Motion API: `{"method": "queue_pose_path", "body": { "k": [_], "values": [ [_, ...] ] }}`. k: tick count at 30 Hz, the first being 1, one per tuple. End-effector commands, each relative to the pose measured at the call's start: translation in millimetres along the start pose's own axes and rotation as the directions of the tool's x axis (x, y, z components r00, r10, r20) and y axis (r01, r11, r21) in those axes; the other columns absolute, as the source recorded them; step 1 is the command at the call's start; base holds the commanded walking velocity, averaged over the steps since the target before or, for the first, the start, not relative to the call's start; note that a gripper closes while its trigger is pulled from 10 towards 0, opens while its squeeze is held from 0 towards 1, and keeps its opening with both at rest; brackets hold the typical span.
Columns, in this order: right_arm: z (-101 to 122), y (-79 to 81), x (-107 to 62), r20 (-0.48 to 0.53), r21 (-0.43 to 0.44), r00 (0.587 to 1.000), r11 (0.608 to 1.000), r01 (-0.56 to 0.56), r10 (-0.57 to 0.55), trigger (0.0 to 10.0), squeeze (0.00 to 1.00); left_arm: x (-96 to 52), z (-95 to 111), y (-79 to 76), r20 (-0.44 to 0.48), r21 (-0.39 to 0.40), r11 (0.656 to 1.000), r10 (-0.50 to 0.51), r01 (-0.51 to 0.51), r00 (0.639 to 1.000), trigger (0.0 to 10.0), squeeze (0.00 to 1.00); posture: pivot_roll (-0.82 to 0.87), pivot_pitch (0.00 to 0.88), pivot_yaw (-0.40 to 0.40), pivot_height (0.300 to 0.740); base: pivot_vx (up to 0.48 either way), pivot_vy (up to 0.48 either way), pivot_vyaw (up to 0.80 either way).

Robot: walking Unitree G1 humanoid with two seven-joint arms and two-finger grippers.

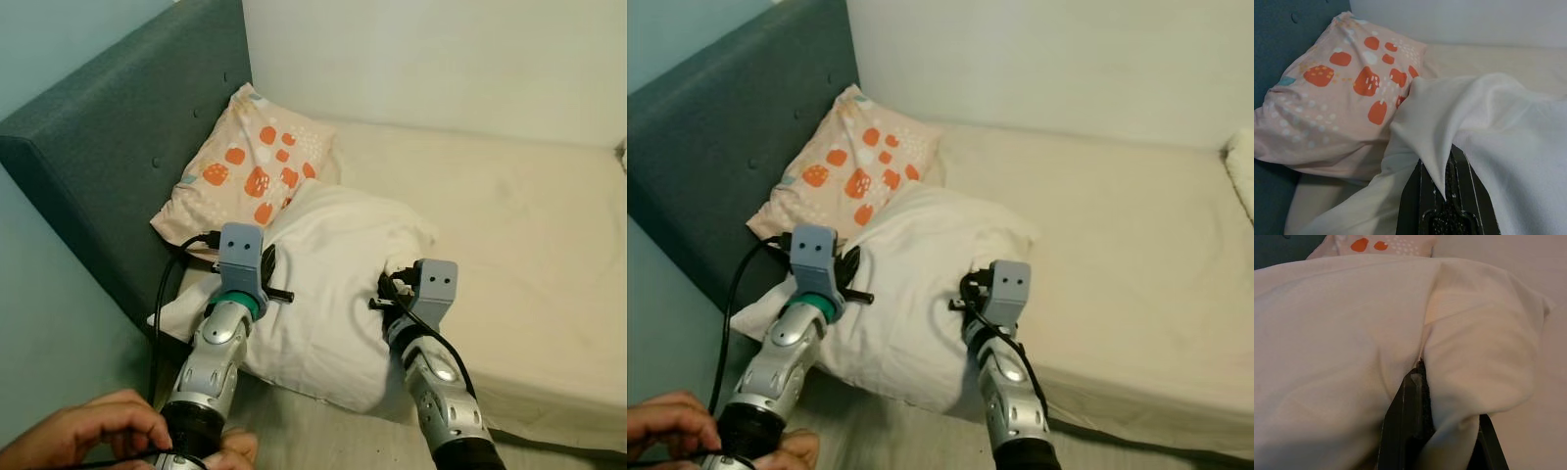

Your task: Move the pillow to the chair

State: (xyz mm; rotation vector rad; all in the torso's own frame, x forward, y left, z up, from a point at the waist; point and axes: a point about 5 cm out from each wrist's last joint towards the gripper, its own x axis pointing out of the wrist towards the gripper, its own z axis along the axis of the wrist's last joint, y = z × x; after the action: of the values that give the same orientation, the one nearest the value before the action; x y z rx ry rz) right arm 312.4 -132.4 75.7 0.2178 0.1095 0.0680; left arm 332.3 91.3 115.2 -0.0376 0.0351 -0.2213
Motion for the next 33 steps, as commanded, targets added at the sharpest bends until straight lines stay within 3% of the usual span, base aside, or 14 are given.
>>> {"method": "queue_pose_path", "body": {
  "k": [1,19,29,33],
  "values": [
    [13.0,12.0,5.2,0.064,-0.005,0.997,0.999,-0.039,0.039,10.0,0.0,1.9,7.2,-8.9,0.037,0.011,0.999,-0.039,0.038,0.999,10.0,0.0,0.02,0.0,0.103,0.74,0.0,0.0,0.0],
    [14.0,7.2,6.7,0.054,-0.024,0.998,0.999,-0.035,0.036,10.0,0.0,4.7,10.1,-15.4,0.045,-0.003,0.999,-0.038,0.039,0.998,10.0,0.0,0.01,0.022,0.075,0.74,0.0,0.0,0.0],
    [26.9,7.0,14.5,0.086,-0.032,0.996,0.999,-0.022,0.025,10.0,0.0,10.9,18.4,-15.0,0.064,0.005,0.999,-0.042,0.042,0.997,10.0,0.0,-0.01,0.021,0.093,0.74,0.0,0.0,0.0],
    [23.2,11.1,14.3,0.077,-0.052,0.997,0.998,-0.022,0.026,10.0,0.0,8.2,15.1,-14.2,0.055,-0.003,0.999,-0.044,0.045,0.998,10.0,0.0,-0.05,0.012,0.146,0.74,0.0,0.0,0.0]
  ]
}}
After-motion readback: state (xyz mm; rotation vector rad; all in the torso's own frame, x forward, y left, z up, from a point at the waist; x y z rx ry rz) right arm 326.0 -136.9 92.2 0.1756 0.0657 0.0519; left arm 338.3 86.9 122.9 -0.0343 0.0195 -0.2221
